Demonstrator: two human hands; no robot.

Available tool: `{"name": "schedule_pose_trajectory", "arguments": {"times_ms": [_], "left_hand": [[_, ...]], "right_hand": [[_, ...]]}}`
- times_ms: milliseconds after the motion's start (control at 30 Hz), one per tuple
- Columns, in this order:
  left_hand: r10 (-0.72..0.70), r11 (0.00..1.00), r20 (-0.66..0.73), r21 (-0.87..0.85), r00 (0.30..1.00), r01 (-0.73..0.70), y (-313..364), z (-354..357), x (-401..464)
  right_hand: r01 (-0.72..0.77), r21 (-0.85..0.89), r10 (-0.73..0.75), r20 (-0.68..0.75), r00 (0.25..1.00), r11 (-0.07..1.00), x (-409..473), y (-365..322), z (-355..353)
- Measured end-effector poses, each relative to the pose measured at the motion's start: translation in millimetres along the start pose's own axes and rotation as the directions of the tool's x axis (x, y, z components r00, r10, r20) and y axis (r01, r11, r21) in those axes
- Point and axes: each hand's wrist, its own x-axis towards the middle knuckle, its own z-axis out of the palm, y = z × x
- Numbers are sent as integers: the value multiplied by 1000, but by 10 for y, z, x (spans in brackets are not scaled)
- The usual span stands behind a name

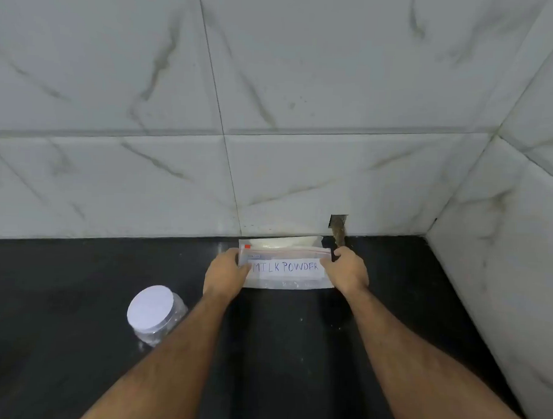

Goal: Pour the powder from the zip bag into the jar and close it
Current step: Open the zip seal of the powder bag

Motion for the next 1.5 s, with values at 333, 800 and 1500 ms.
{"name": "schedule_pose_trajectory", "arguments": {"times_ms": [333,800,1500], "left_hand": [[-244,966,-27,-92,969,241,-40,140,156],[-329,851,0,-434,944,297,36,-177,-190],[-39,699,-75,-715,996,-26,211,-1194,-1063]], "right_hand": [[-161,-23,161,10,987,987,59,-81,92],[-18,378,18,3,1000,925,-296,-38,-208],[219,611,-157,-155,975,760,-1561,-290,-1109]]}}
